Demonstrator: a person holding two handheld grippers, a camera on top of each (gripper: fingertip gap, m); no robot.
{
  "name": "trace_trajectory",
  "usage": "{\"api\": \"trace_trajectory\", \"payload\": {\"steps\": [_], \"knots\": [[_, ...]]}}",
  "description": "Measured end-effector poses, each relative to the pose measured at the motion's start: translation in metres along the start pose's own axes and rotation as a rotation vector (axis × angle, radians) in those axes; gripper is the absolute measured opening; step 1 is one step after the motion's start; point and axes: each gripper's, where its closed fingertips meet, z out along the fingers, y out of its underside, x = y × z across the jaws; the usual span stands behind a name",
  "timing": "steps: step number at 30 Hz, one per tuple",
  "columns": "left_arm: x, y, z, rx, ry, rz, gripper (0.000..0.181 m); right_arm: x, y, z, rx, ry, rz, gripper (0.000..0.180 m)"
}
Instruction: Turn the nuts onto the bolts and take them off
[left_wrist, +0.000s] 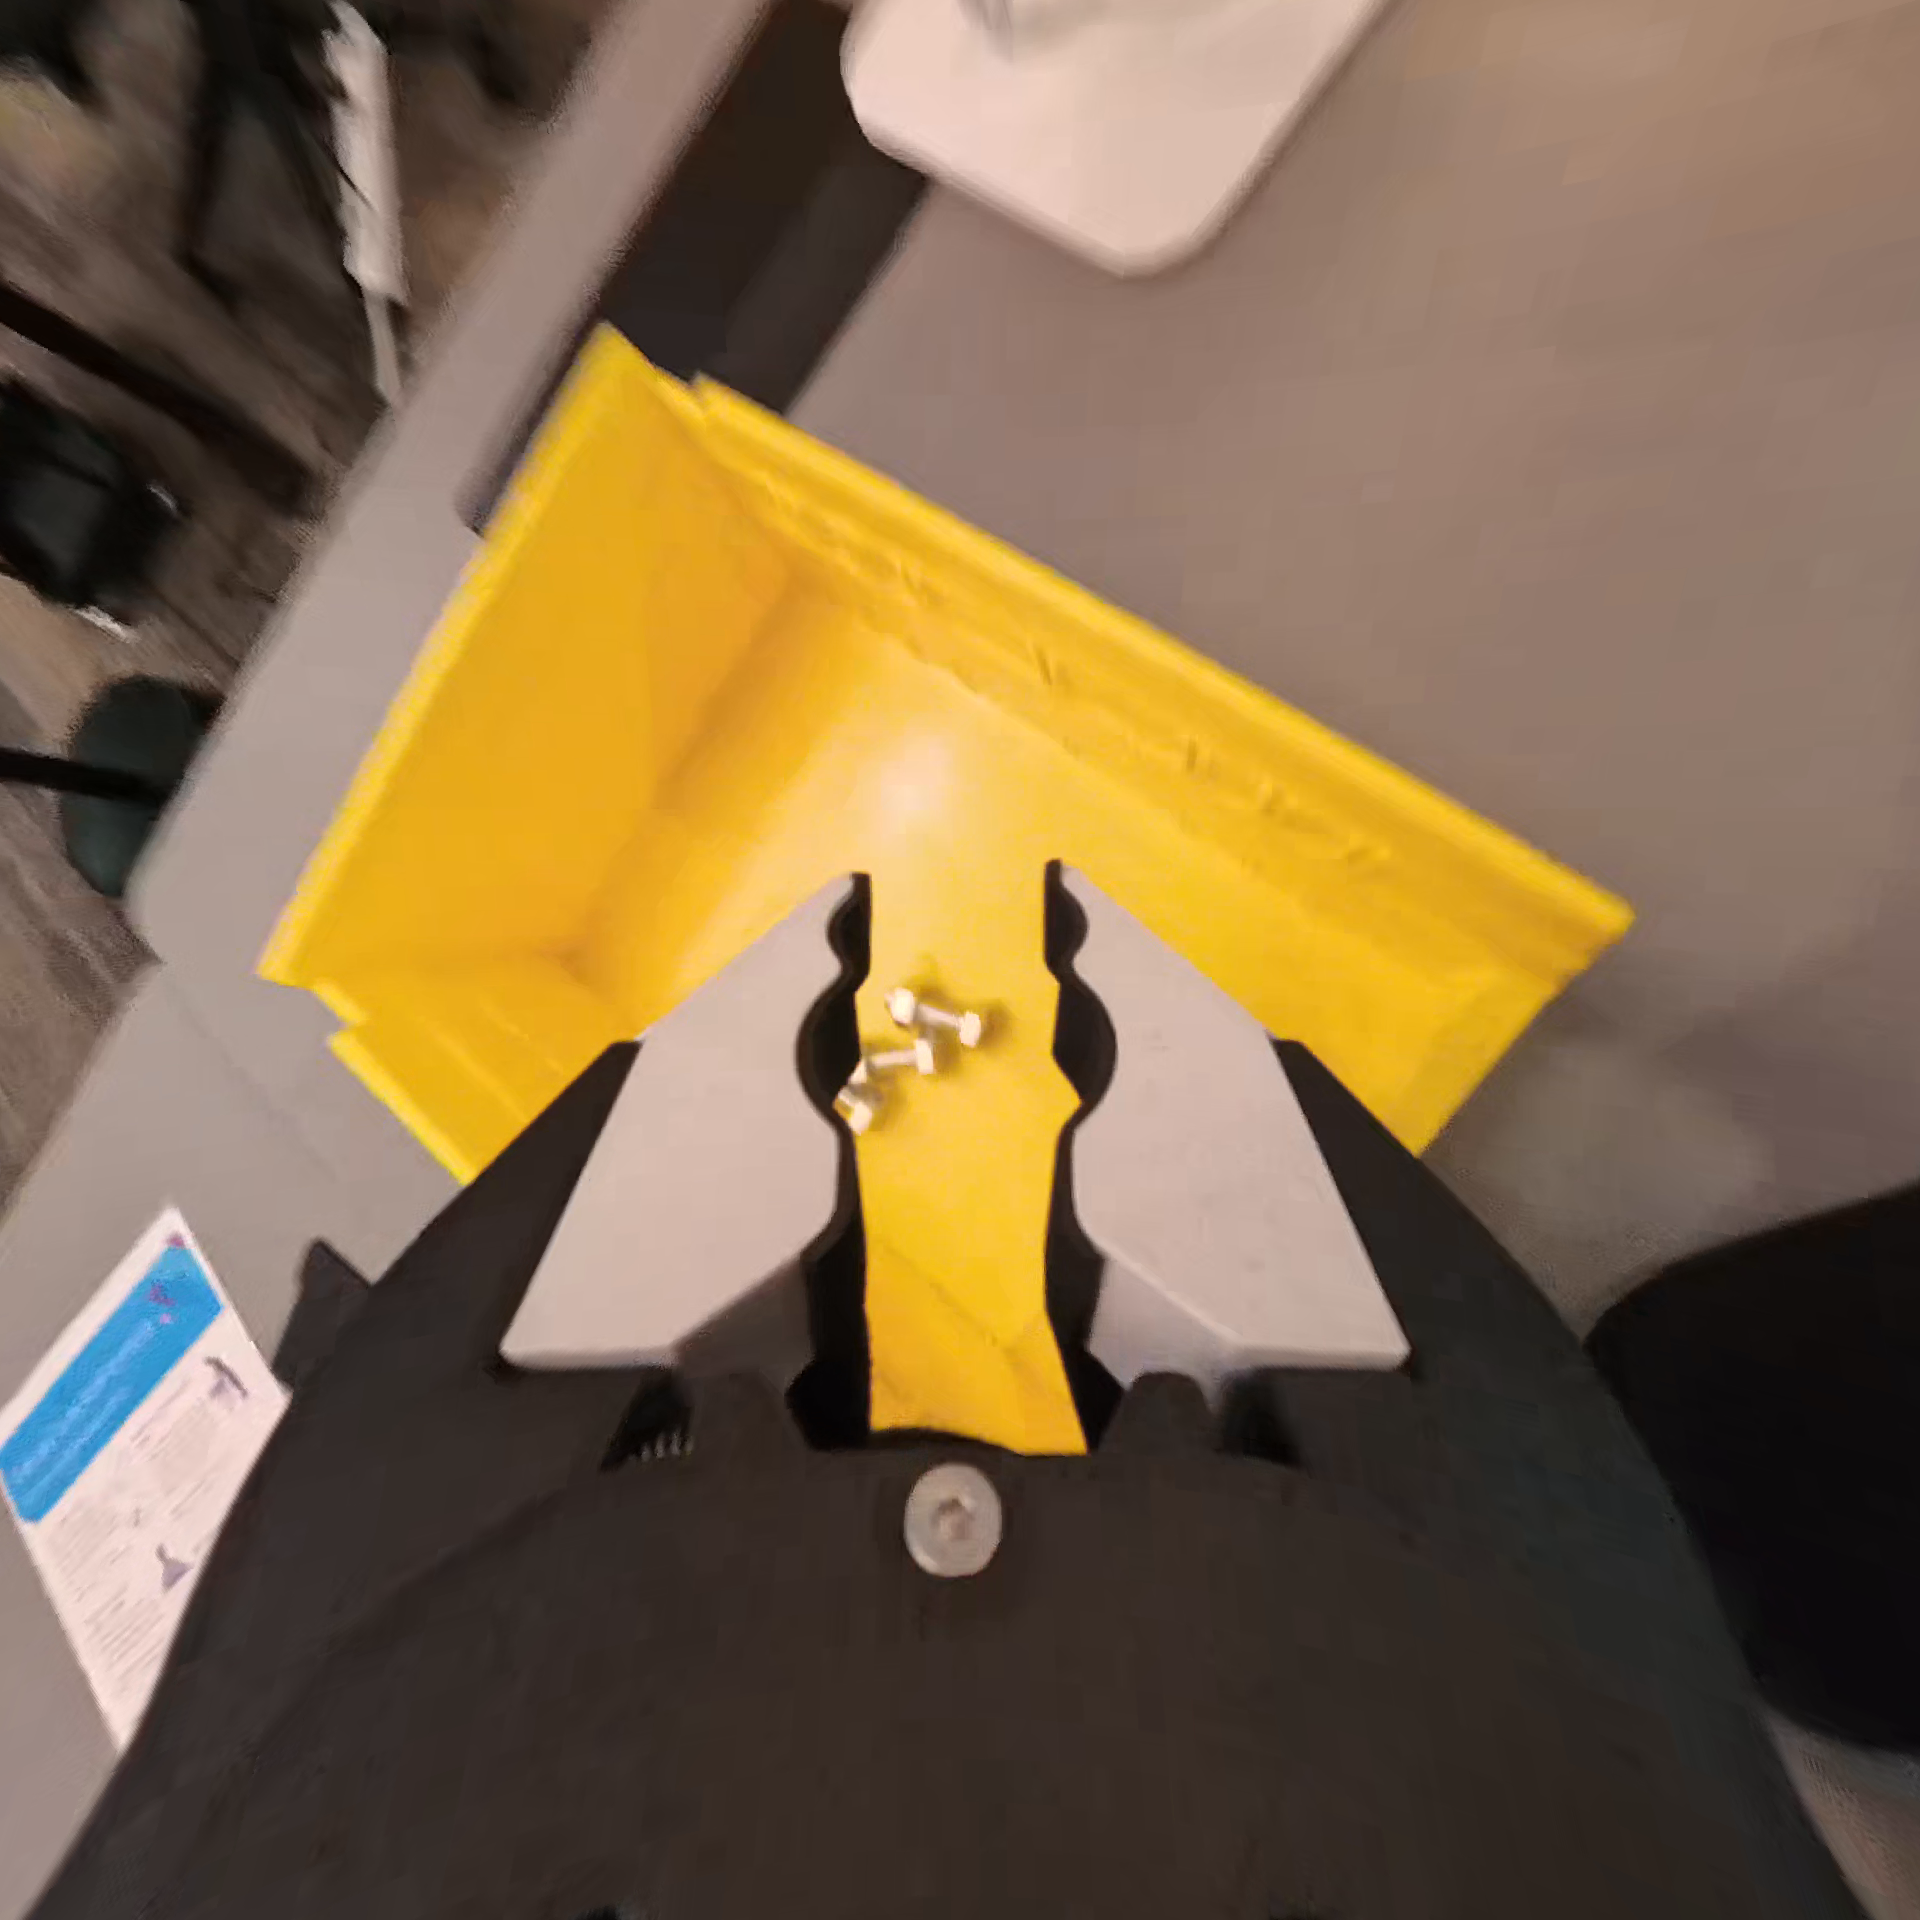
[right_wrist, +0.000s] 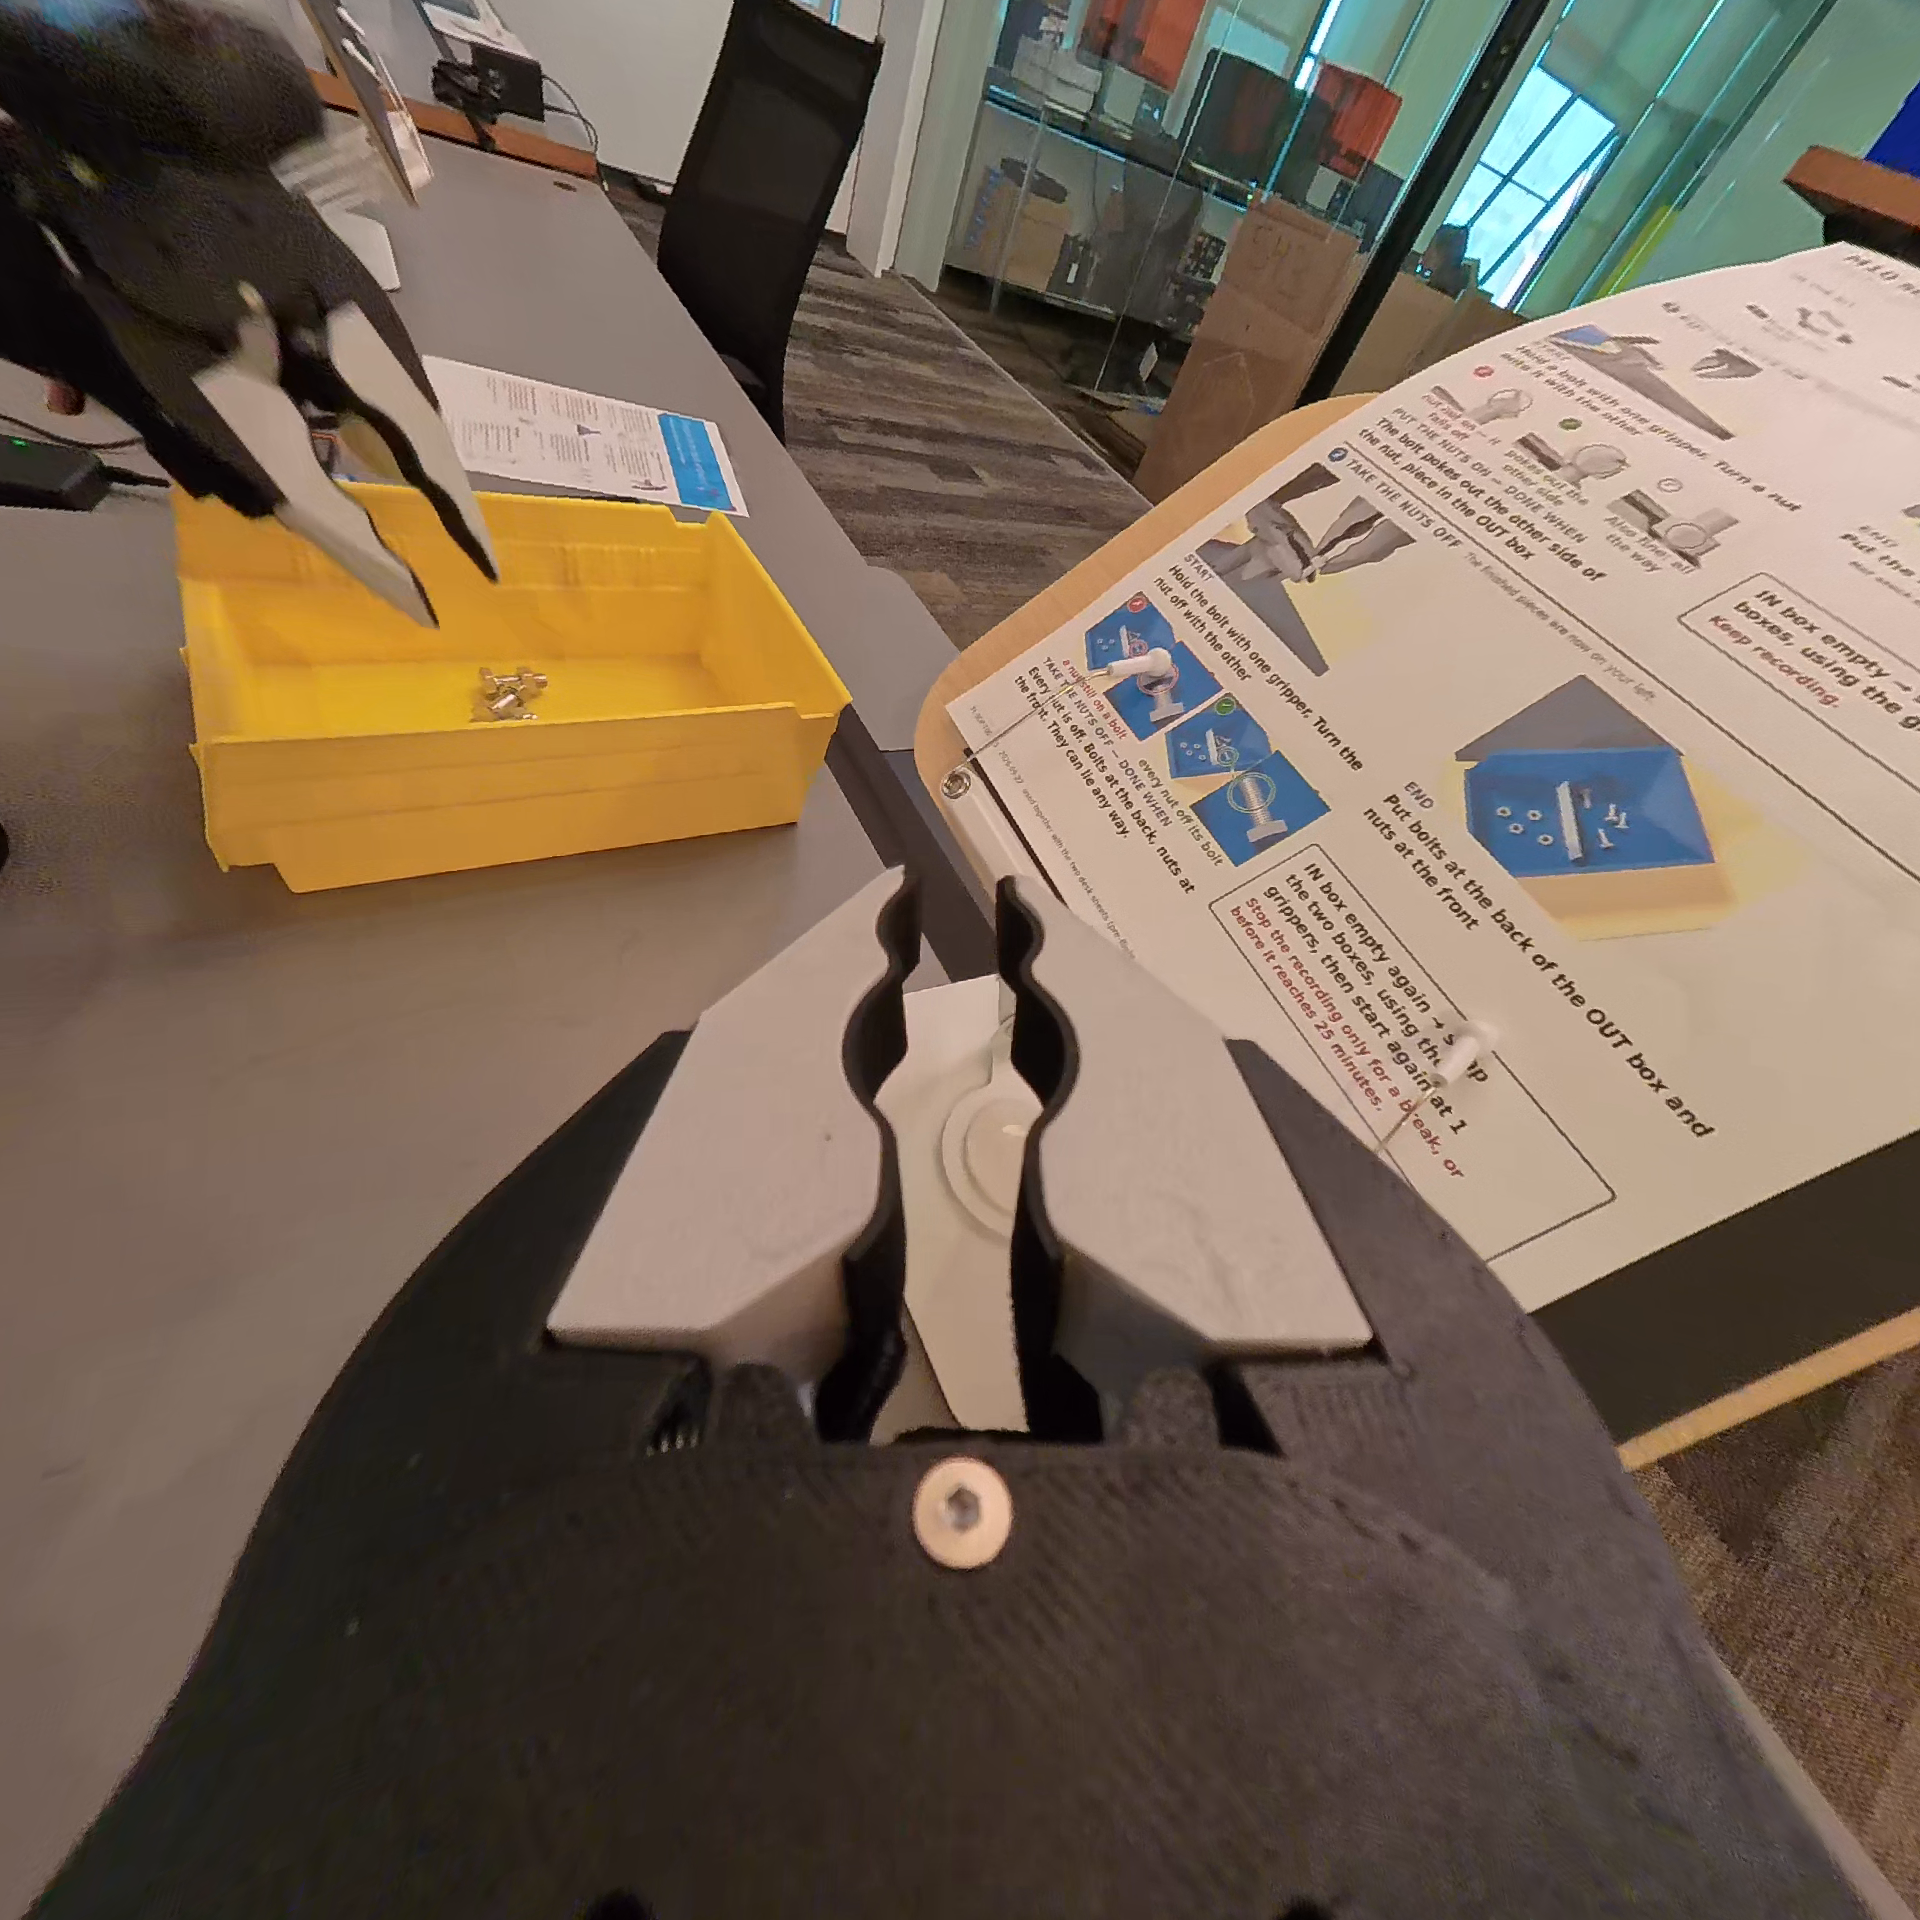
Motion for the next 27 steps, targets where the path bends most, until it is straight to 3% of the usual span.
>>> {"api": "trace_trajectory", "payload": {"steps": [5,10,21,27], "knots": [[0.009,0.062,0.058,-0.294,0.095,0.062,0.051,-0.004,0.003,0.004,-0.017,-0.017,-0.005,0.012],[0.007,0.086,0.084,-0.42,0.114,0.087,0.053,-0.003,0.008,0.007,-0.031,-0.023,-0.002,0.012],[0.002,0.103,0.09,-0.508,0.235,0.097,0.054,-0.003,0.016,0.013,-0.049,-0.033,0.009,0.012],[0.004,0.106,0.088,-0.548,0.291,0.13,0.038,-0.006,0.018,0.017,-0.059,-0.043,0.004,0.012]]}}
